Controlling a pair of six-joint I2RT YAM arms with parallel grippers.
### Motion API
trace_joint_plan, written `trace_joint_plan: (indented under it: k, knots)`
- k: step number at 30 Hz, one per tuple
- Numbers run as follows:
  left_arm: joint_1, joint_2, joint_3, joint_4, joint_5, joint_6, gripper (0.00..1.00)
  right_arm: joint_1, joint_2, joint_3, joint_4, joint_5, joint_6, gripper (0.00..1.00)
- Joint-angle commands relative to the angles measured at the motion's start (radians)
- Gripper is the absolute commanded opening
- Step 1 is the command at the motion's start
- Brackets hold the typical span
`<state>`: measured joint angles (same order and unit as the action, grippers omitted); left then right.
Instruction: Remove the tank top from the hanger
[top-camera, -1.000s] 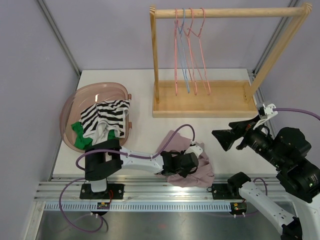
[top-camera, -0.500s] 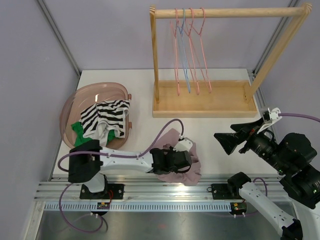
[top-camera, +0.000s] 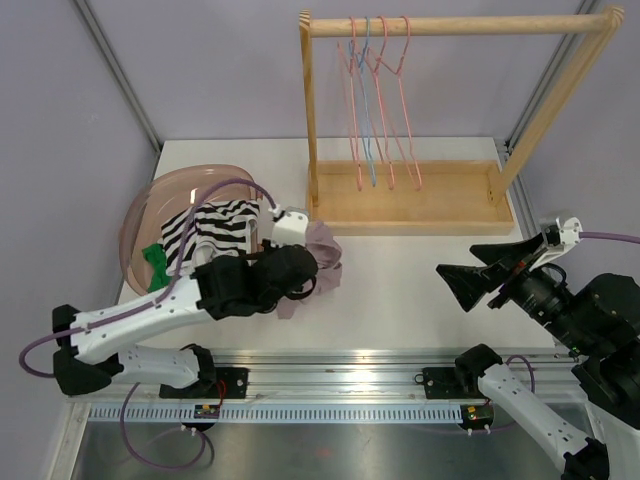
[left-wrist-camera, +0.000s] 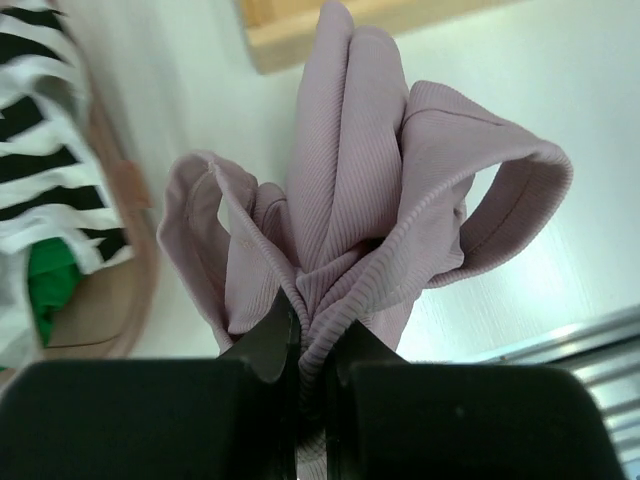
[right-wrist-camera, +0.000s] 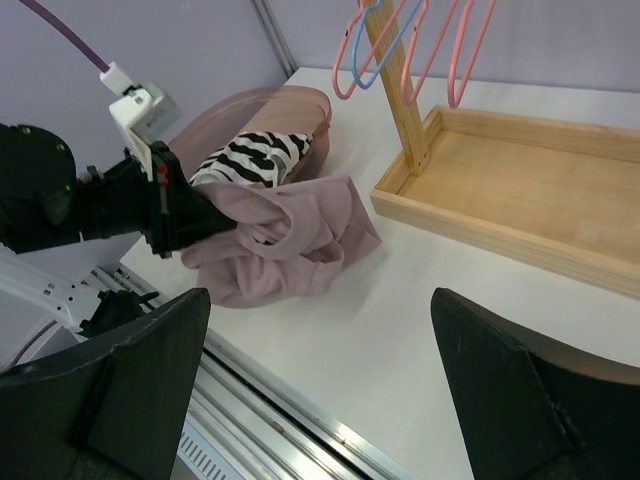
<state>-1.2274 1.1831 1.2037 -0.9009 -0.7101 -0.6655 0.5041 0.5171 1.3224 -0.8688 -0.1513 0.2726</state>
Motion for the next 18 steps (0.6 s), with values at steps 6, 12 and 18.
trace_joint_plan:
  k: [6,12,18]
  knots:
    - [0.268,-0.146,0.193,-0.113,-0.037,0.15,0.0,0.005,0.057,0.08,0.04,-0.004,-0.038,0.99]
    - [0.544,-0.152,0.336,-0.086,0.119,0.289,0.0,0.005,0.076,0.074,0.071,-0.024,-0.036,1.0]
    - [0.871,-0.08,0.442,-0.078,0.291,0.394,0.0,0.005,0.089,0.083,0.082,-0.033,-0.039,0.99]
